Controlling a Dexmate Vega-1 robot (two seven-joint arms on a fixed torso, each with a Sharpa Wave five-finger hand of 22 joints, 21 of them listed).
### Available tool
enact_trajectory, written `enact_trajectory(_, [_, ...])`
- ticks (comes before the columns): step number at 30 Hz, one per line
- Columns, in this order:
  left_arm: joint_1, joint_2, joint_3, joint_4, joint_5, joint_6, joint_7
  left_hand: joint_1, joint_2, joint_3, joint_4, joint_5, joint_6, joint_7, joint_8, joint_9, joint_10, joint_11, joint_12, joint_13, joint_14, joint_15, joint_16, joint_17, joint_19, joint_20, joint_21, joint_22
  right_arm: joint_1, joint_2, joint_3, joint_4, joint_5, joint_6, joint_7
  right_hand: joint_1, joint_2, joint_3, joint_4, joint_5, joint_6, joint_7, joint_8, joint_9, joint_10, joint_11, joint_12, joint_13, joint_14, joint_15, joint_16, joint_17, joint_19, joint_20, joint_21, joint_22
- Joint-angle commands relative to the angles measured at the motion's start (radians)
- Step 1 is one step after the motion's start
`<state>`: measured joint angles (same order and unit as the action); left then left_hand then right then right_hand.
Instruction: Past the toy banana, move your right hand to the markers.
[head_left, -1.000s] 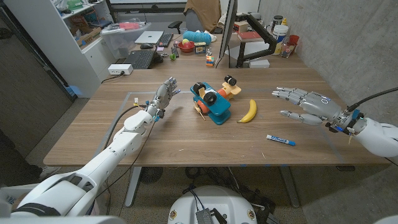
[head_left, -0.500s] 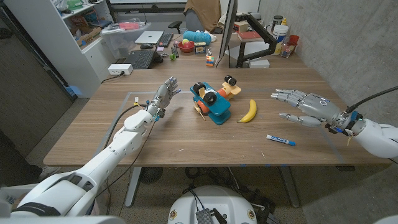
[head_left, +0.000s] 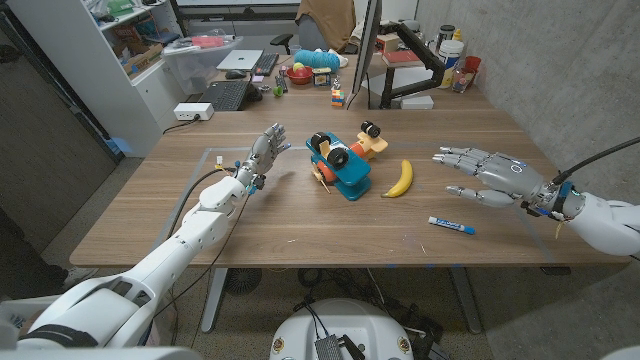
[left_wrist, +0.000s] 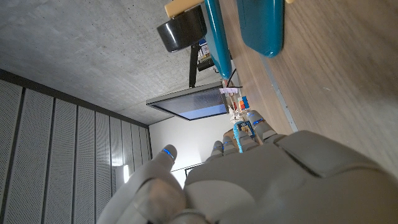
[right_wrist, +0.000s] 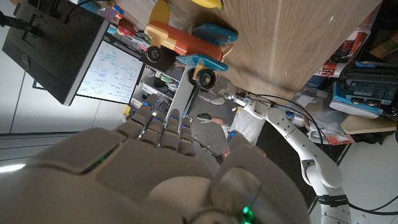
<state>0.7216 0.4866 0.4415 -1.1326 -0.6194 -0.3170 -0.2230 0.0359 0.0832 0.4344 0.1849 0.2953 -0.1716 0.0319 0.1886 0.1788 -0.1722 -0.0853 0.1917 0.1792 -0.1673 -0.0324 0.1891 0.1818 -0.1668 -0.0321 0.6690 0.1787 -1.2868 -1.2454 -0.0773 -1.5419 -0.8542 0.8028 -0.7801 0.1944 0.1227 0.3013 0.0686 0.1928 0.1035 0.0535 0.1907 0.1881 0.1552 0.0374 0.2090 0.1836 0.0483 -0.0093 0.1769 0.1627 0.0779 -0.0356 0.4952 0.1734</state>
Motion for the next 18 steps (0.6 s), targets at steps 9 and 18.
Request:
enact_trajectory(9, [-0.007,-0.002,-0.002,0.016,-0.003,-0.012,-0.016,-0.005,0.091,0.008,0.0,-0.003,-0.137,-0.01,0.007,0.005,-0.054,-0.002,0.003,0.003,-0.033,-0.013,0.006,0.003,-0.059,-0.057,-0.004,0.004,0.044,-0.059,-0.113,-0.029,-0.003,-0.077,-0.022,0.016,-0.008,0.004,-0.016,0.004,0.001,0.001,0.004,0.005,0.001,-0.003,0.001,0.003,0.011,-0.002,0.003,0.003,0.017,-0.046,-0.007,0.002])
enact_trajectory(18, [-0.01,-0.003,-0.001,0.018,-0.002,-0.011,-0.016,-0.005,0.091,0.008,0.0,-0.004,-0.136,-0.01,0.007,0.005,-0.054,-0.001,0.002,0.003,-0.034,-0.013,0.006,0.003,-0.058,-0.057,-0.006,0.004,0.067,-0.075,-0.158,-0.033,0.0,-0.104,-0.023,0.023,-0.012,0.003,-0.023,0.003,-0.001,0.001,0.004,0.005,-0.001,-0.002,0.001,0.003,0.011,-0.002,0.002,0.004,0.019,-0.045,-0.011,0.002])
